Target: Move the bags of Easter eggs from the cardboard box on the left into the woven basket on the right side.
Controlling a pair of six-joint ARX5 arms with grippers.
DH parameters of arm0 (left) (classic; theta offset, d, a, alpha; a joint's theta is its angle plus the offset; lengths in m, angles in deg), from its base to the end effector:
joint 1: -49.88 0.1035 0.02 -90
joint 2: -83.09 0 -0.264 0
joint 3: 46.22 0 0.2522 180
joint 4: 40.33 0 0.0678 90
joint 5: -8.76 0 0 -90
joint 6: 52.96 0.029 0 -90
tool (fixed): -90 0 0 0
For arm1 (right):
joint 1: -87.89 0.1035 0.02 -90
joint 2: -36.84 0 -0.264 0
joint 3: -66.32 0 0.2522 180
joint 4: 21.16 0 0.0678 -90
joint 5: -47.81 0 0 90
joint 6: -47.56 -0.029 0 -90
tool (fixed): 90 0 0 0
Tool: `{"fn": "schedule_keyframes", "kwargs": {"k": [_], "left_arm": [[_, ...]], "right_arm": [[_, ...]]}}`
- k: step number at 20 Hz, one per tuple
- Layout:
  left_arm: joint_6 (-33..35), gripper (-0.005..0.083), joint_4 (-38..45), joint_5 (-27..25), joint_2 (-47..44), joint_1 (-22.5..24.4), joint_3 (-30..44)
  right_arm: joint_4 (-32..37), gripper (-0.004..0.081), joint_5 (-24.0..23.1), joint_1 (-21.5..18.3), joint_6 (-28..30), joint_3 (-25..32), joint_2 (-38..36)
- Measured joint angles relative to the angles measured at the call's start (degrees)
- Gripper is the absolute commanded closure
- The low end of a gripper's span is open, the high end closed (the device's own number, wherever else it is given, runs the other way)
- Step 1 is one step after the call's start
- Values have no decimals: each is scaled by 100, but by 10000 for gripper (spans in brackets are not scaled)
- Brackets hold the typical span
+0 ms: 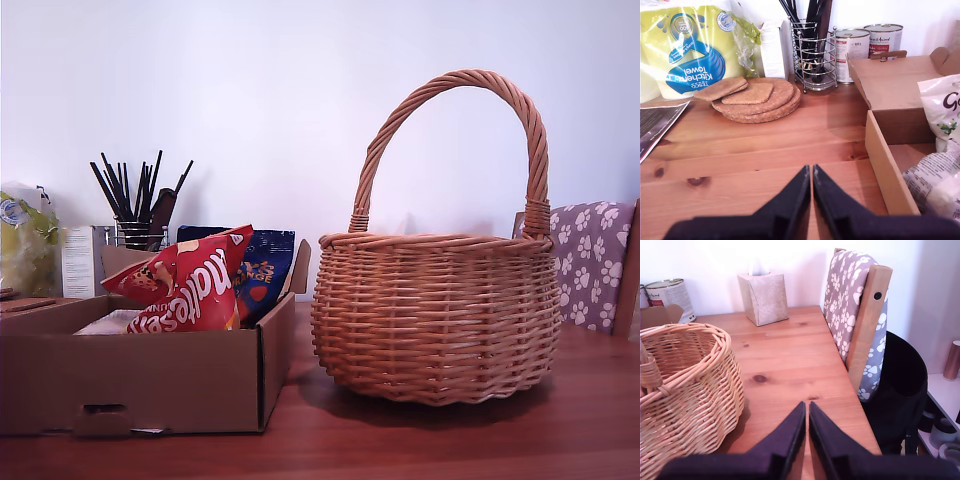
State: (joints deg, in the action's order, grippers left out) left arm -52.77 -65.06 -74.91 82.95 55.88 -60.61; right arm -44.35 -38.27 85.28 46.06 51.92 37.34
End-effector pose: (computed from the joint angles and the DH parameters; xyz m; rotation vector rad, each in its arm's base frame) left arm 0.0950 0.0068 0.1490 -0.0158 0.1770 -0.0060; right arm 0.0963 -0.0024 0.1508 0.0354 0.1622 0.0207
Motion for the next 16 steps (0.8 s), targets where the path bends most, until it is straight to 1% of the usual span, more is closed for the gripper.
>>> {"fn": "schedule_keyframes", "kwargs": {"k": [9, 11, 12, 14, 15, 16], "left_arm": [[0, 796, 4, 68, 0, 0, -2], [0, 796, 70, 120, 0, 0, 0], [-4, 796, 195, 201, 0, 0, 0], [-33, 796, 417, 350, 0, 0, -26], [-177, 796, 481, 431, 0, 0, -96], [-319, 796, 507, 538, 0, 0, -199]], "right_arm": [[87, 783, 0, 2, 0, 0, 0], [39, 783, -2, 2, 0, -120, 0], [-107, 783, 0, 2, 0, -304, 2], [-533, 783, 13, 9, 0, -955, 31], [-826, 783, 61, 11, -2, -1434, 98], [-1021, 783, 212, 50, -9, -1886, 205]]}}
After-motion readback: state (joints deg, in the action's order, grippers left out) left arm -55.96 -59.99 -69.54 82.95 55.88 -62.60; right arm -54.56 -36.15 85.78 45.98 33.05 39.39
